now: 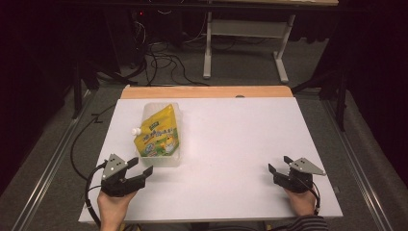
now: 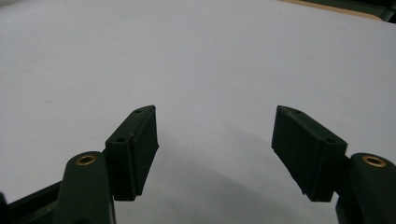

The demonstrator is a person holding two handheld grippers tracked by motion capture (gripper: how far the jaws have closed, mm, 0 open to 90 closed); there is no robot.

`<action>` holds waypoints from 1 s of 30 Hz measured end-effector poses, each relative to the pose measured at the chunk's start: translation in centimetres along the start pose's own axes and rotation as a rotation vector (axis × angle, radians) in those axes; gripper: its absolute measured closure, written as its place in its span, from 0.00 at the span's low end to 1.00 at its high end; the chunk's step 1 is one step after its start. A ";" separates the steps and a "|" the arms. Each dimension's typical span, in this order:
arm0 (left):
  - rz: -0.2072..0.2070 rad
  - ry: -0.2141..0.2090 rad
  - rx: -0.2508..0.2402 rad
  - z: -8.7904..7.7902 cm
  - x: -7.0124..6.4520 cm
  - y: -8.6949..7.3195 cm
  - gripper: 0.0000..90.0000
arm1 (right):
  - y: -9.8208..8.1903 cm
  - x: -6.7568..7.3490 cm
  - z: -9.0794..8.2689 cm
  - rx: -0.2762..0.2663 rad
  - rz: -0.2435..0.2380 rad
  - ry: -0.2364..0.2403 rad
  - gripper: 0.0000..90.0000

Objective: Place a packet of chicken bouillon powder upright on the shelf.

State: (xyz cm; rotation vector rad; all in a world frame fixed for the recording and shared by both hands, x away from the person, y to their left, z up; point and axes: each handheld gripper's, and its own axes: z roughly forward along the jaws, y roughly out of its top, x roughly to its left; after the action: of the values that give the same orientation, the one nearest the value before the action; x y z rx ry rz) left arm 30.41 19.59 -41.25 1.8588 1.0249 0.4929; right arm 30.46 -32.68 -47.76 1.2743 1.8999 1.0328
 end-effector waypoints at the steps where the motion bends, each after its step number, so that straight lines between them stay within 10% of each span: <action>1: 0.006 -0.006 0.002 0.1 -0.2 0.0 0.42 | 0.0 0.0 0.0 0.001 0.005 -0.001 0.36; 30: 0.082 -0.162 0.021 4.3 -4.9 1.4 0.41 | 0.0 0.0 0.0 0.000 0.000 0.005 0.36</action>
State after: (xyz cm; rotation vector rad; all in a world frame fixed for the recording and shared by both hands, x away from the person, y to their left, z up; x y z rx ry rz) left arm 31.20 13.03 -41.74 1.9311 0.8517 0.3744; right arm 30.45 -32.68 -47.75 1.2729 1.9035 1.0366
